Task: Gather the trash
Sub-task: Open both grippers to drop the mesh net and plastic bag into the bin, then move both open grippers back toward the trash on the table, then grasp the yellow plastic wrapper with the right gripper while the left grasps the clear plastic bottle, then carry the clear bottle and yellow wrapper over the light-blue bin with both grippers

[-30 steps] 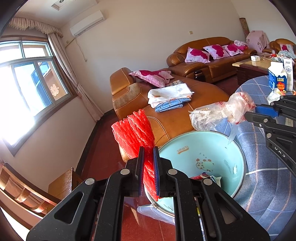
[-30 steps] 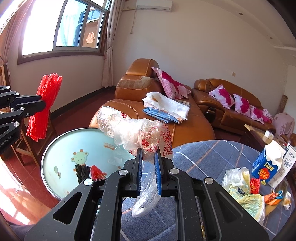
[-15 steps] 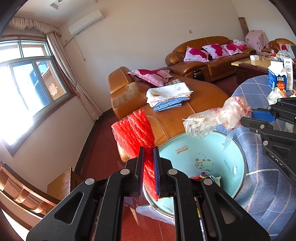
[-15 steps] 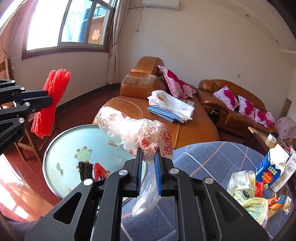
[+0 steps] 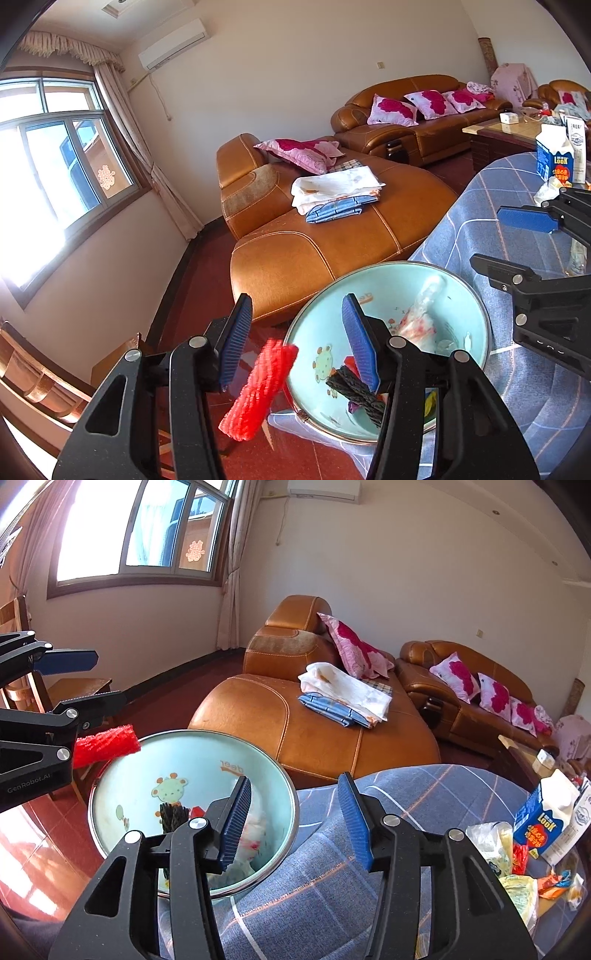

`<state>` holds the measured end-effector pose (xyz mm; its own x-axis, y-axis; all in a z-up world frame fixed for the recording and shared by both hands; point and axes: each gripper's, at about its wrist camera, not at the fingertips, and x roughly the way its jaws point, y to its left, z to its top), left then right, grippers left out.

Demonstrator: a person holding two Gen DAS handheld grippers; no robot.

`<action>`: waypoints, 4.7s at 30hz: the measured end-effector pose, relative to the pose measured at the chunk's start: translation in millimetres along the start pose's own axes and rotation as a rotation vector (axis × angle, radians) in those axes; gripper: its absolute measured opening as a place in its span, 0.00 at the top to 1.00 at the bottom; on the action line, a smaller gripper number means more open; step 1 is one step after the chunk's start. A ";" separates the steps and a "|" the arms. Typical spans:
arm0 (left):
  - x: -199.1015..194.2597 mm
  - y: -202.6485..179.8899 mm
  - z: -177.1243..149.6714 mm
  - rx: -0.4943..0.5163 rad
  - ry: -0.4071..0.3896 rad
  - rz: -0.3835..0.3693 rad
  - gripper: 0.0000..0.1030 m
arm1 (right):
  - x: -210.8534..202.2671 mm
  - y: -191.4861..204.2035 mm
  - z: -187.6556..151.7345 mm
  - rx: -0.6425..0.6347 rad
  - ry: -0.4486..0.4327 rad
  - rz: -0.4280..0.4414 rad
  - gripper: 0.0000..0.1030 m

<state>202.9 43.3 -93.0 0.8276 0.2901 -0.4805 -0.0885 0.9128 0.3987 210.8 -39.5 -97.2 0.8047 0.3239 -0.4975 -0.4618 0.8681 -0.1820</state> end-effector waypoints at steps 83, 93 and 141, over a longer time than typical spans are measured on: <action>-38.8 -211.3 55.2 0.186 0.005 -0.571 0.97 | -158.9 -172.8 -109.5 0.444 0.009 -0.438 0.92; -50.8 -162.9 52.7 0.124 -0.077 -0.418 0.97 | -131.1 -149.0 -81.6 0.378 -0.019 -0.396 0.91; -14.2 -28.6 20.3 -0.022 0.000 -0.114 0.97 | -37.8 -56.9 -17.1 0.145 -0.033 -0.190 0.92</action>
<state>204.9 7.2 -81.7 0.8332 0.1835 -0.5217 -0.0055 0.9460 0.3240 200.3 -107.5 -82.5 0.8850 0.1596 -0.4373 -0.2445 0.9588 -0.1448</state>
